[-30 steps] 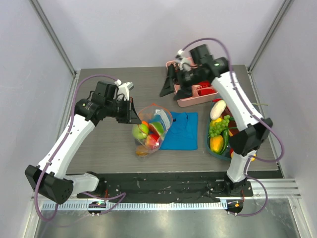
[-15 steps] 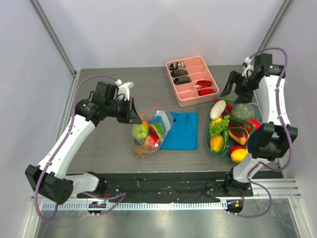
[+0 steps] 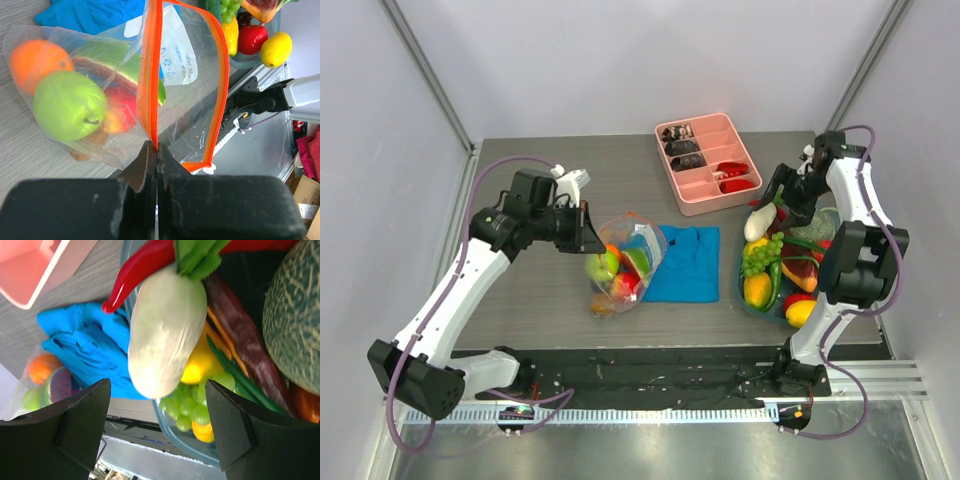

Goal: Place the food in the zip-top bag and seal the zipper
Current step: Pick up the fake vegetable from the bin.

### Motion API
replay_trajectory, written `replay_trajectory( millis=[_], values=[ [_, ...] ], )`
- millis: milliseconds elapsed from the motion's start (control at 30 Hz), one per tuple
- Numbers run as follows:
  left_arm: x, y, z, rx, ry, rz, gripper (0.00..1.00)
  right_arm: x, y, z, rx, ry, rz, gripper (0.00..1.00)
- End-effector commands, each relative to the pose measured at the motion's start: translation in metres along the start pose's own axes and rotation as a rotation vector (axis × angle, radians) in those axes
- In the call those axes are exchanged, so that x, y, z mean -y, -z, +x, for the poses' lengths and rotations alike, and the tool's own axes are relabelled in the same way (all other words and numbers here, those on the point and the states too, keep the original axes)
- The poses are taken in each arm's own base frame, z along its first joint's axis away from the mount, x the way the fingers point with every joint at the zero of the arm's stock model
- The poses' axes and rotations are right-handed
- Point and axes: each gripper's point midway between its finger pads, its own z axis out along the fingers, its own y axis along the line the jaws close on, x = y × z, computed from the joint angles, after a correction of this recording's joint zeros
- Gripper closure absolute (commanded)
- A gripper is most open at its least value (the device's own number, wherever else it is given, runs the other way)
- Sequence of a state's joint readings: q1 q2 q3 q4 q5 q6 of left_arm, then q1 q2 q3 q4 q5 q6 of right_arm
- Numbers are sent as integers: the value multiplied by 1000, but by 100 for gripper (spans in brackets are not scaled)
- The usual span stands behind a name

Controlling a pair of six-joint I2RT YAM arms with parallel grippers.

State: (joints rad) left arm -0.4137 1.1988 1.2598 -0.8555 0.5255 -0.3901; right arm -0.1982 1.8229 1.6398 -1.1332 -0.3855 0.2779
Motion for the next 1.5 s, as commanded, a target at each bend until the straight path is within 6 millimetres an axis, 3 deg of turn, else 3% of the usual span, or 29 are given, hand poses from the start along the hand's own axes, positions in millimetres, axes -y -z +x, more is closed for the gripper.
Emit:
replay_trajectory(
  millis=[0, 300, 467, 567, 600, 833, 1067, 1200, 1300, 1367, 1467],
  values=[
    [7, 4, -11, 54, -28, 38, 100, -1, -11, -22, 48, -19, -5, 18],
    [4, -1, -10, 43, -15, 37, 100, 11, -38, -28, 18, -44, 18, 15],
    [1, -2, -10, 38, -16, 33, 100, 15, -49, -20, -20, -57, 20, 15],
    [-1, -2, -10, 34, -11, 28, 100, 16, -54, -20, -27, -66, 10, 20],
    [0, -3, -10, 32, -13, 30, 100, 15, -53, -20, -27, -62, 9, 26],
    [-1, -4, -13, 37, -6, 27, 100, 14, -34, -12, -26, -84, -17, 46],
    [-1, -3, -13, 35, -11, 29, 100, 25, 8, -12, 10, -112, -50, 62],
    [1, -4, -12, 27, 0, 38, 100, -6, 43, -13, 30, -49, -190, 80],
    [3, -4, -13, 29, 6, 47, 100, -41, 73, -18, 77, 11, -321, 91],
    [5, -4, -14, 30, 11, 56, 100, -67, 99, -21, 145, 89, -381, 95],
    [9, -6, -14, 26, 33, 79, 100, -122, 132, -14, 290, 279, -428, 95]
  ],
)
